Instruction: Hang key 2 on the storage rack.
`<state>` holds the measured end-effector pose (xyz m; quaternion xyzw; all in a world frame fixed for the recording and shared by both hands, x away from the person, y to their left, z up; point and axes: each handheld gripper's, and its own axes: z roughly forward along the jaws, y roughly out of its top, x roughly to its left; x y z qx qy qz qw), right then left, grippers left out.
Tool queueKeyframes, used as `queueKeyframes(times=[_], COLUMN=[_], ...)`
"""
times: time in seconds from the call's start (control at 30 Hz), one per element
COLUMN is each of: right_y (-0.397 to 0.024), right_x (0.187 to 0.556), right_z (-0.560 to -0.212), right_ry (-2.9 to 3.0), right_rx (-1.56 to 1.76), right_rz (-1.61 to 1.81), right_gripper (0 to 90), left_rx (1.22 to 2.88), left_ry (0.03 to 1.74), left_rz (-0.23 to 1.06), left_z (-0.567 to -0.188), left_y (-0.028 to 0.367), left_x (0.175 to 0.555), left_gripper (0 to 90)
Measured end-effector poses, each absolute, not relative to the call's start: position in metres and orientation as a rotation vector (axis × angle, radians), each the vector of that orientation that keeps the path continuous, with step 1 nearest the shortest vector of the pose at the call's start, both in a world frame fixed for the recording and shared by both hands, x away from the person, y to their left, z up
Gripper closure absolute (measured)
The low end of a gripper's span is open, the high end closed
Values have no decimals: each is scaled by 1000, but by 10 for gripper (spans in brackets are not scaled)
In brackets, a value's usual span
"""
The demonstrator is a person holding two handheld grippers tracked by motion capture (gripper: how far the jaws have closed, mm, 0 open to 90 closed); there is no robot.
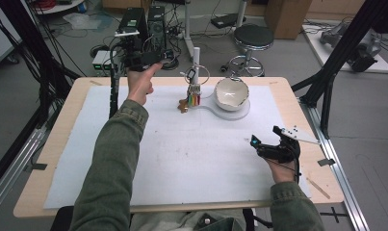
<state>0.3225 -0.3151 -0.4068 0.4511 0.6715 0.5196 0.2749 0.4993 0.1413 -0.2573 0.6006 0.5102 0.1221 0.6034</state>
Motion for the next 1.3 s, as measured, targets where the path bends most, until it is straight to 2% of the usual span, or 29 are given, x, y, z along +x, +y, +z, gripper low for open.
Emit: queueKeyframes(times=[0.63, 1.3], right_y=[-315, -315], right_x=[322, 322], right_z=[-407, -407], right_ry=[1804, 1804], right_rx=[1207, 1219], right_rz=[1392, 1389], right_gripper=[6, 6], left_rx=[1429, 1475], left_ry=[1208, 1209], left_rz=[339, 372], left_z=[-279, -291], left_y=[173, 187], left_x=[478, 462], left_gripper=[16, 16])
